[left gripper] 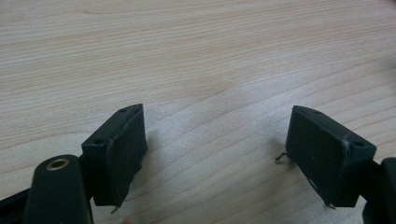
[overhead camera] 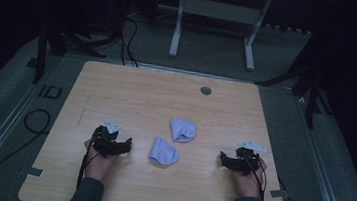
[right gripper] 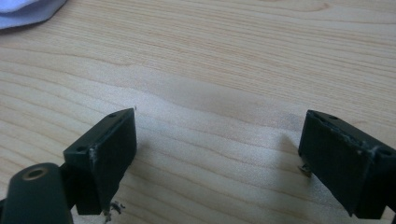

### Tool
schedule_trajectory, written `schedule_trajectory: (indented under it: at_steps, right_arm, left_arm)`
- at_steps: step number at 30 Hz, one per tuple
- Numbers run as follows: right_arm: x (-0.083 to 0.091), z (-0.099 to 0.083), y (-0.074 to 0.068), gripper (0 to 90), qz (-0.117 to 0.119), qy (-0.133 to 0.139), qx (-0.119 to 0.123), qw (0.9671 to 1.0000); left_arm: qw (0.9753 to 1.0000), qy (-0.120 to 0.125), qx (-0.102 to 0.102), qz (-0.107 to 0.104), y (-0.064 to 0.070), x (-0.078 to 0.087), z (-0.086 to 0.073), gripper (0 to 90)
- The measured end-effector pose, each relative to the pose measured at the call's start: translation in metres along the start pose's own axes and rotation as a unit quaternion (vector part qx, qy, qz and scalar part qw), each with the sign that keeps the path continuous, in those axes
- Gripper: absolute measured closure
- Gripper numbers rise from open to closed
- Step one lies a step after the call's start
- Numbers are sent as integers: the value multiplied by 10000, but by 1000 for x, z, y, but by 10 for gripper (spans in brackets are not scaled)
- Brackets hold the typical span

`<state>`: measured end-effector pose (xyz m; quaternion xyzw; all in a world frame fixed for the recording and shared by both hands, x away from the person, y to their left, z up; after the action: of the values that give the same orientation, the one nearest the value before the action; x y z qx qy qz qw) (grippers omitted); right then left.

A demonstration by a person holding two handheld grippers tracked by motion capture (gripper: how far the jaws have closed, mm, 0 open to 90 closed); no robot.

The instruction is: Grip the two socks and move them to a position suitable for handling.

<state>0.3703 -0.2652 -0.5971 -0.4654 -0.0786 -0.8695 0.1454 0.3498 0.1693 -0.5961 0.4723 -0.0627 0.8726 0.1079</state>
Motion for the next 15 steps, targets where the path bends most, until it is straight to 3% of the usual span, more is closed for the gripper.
schedule_trajectory:
  at_steps: [15]
  right_arm:
    - [0,0,0,113,10,-2,8,10000]
  left_arm:
    - [10000,-19,-7,13,2,0,0,194]
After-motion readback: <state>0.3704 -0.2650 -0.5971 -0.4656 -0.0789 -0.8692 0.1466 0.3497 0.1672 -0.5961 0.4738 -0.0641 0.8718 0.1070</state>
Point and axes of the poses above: each handheld gripper's, and its own axes: x roughly backward along the jaws, z roughly out of its top, y roughly to its right, the point moved 4 cm from there along -x, roughly forward along the jaws, and after that the axes turned 13 degrees about -y, right-handed, at the moved point
